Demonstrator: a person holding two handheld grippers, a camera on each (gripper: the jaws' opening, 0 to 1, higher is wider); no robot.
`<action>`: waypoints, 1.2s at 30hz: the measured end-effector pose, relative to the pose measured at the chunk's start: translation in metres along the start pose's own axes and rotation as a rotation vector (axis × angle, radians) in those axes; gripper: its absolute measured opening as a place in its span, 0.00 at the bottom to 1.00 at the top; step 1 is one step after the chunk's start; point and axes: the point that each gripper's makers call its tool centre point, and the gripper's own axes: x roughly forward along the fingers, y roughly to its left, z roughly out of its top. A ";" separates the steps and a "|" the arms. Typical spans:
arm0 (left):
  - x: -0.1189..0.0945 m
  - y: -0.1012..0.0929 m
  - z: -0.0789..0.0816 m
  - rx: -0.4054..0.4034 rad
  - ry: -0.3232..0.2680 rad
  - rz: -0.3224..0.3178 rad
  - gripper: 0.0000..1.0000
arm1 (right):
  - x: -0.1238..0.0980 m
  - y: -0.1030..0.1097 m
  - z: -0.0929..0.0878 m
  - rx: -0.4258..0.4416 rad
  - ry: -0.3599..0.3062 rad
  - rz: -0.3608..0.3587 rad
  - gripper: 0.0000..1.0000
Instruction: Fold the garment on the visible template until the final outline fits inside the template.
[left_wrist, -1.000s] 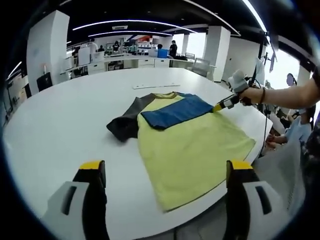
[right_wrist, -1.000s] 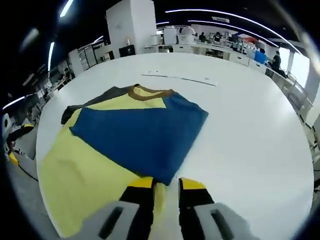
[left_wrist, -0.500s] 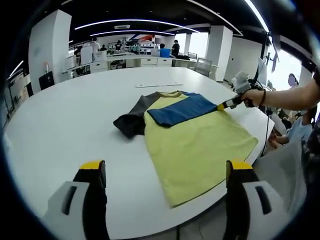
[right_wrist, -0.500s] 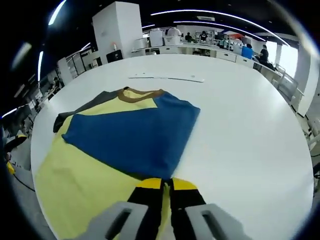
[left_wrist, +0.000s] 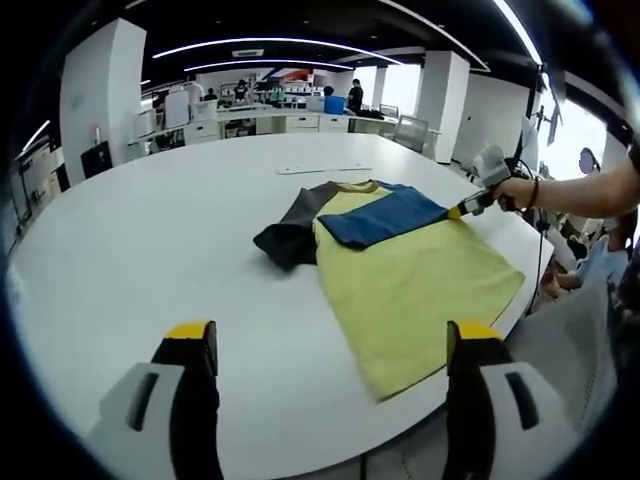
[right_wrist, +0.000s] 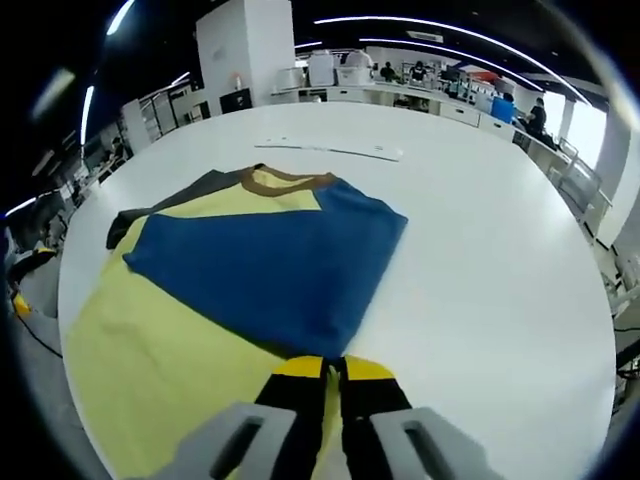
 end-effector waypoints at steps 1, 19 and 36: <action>0.000 0.000 0.001 -0.002 -0.002 0.001 0.90 | 0.000 -0.002 0.000 -0.003 0.002 0.000 0.00; 0.021 0.032 0.015 -0.042 -0.016 0.093 0.67 | -0.006 -0.013 -0.004 0.035 -0.005 0.035 0.11; 0.066 0.065 0.053 -0.114 -0.122 0.132 0.50 | -0.059 0.022 0.009 -0.088 -0.104 0.131 0.64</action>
